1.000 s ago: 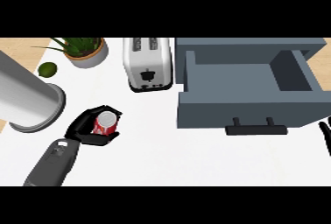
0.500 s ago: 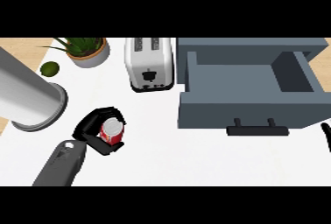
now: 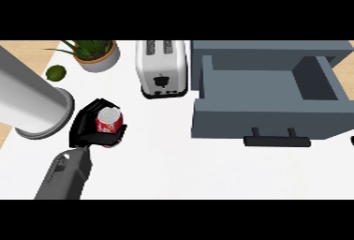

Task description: Pick up the can, place it into the drawer and close the drawer

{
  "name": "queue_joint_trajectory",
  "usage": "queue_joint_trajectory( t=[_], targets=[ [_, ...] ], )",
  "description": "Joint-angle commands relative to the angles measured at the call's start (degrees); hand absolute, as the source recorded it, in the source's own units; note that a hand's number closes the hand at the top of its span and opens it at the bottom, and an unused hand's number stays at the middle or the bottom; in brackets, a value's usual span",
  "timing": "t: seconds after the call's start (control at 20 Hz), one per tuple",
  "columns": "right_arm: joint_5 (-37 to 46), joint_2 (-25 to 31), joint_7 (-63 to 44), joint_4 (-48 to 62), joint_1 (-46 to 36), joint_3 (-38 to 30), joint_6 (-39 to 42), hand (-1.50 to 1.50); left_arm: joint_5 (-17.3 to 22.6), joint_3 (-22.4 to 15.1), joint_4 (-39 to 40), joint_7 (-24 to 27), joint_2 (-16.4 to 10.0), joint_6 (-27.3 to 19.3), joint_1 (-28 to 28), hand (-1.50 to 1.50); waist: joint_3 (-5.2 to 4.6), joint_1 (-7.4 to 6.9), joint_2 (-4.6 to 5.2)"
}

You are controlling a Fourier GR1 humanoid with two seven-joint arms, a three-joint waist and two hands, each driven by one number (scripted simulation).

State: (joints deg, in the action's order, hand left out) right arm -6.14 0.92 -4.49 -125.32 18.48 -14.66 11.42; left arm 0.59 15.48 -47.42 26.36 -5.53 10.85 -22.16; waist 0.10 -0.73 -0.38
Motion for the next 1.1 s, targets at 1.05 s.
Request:
queue_joint_trajectory(
  t=[1.05],
  targets=[
    [-4.4, 1.1, 0.7, 1.1, -0.7, -4.5, 2.3, -1.5, -0.3, -24.4, -29.0, -36.8, 5.5, -29.3, -17.9, 1.5, -0.08, 1.54, 0.39]
  ],
)
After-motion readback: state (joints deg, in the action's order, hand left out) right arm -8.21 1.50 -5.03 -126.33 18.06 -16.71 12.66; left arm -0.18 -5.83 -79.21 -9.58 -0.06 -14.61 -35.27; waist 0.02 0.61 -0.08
